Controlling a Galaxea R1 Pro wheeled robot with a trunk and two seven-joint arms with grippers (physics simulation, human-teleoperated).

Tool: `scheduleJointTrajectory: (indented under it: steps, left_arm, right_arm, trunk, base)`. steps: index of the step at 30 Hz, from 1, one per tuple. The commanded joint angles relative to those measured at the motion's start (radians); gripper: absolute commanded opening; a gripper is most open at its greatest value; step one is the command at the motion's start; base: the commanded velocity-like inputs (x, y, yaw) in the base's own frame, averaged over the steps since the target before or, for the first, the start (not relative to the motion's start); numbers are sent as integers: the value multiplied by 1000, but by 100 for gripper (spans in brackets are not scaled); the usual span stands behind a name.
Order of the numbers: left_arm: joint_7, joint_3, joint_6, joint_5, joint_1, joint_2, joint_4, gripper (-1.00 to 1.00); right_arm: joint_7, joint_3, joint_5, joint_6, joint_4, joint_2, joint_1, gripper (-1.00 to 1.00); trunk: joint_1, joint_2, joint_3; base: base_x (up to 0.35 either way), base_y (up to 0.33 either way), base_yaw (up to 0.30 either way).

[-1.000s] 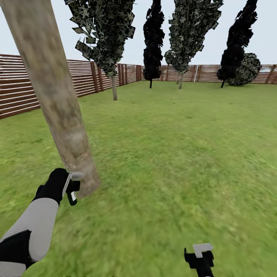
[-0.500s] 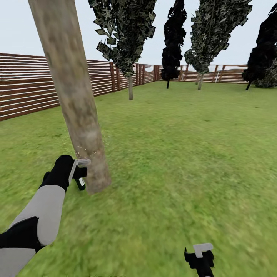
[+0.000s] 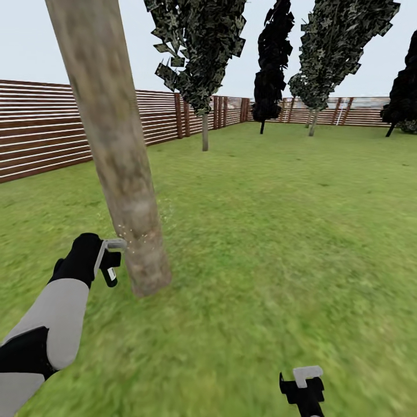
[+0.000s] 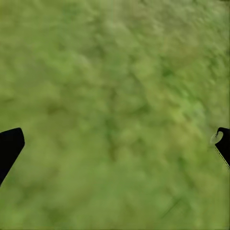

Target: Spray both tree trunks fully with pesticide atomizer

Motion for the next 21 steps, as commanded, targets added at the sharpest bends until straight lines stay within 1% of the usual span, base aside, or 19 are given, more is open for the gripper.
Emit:
scheduleJointTrajectory:
  steps: [1,4,13,21]
  left_arm:
    - [-10,3,3,-10,1,-1,-1,-100]
    - [-10,3,3,-10,2,-1,-1,-100]
    - [-10,3,3,-10,4,-2,-1,-100]
    - [-10,3,3,-12,3,-1,-1,-100]
  right_arm:
    - [-4,-6,11,-3,2,0,-1,100]
    - [-4,-7,11,-3,3,0,-1,100]
    - [-4,-6,11,-3,3,0,-1,100]
    - [-3,-6,11,-3,3,0,-1,100]
  trunk:
    - [0,0,-1]
    - [0,0,-1]
    - [0,0,-1]
    - [0,0,-1]
  base:
    - [298,-111,0]
    - [159,-205,0]
    - [16,-274,0]
    - [108,-276,0]
